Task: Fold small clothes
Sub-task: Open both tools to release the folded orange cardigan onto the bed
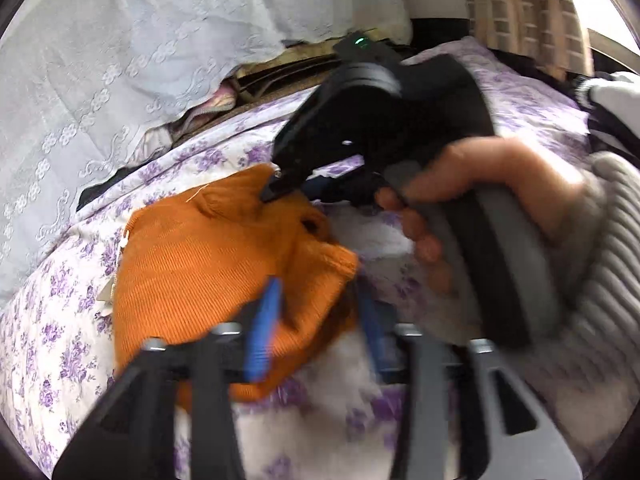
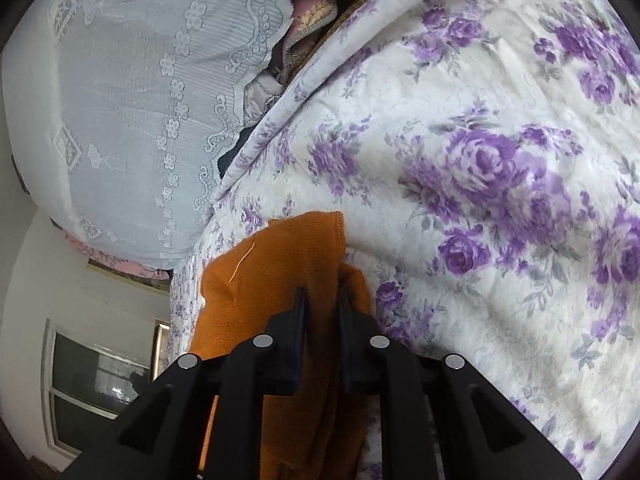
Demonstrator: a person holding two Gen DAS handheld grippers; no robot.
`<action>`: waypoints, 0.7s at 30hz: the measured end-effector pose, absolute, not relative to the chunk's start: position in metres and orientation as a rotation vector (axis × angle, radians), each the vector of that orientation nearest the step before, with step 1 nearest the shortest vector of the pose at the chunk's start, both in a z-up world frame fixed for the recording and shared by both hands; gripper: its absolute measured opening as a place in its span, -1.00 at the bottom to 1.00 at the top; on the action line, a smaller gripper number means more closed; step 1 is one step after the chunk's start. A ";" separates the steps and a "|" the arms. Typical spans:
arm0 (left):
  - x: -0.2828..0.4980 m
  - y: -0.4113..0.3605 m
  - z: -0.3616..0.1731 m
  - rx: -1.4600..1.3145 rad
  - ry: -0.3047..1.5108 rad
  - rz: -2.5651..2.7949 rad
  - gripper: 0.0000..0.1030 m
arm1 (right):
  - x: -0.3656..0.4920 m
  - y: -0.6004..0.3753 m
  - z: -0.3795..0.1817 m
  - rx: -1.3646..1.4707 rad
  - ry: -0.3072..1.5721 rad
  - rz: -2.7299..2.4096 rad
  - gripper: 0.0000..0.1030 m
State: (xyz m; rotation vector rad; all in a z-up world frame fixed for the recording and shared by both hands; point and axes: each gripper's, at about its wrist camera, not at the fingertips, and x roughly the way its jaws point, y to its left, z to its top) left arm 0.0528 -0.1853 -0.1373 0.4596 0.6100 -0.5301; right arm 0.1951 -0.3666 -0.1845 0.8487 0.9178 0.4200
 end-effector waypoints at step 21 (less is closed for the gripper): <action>0.097 -0.114 -0.159 0.275 0.773 -0.302 0.72 | 0.165 -0.313 -0.134 0.374 0.910 0.261 0.93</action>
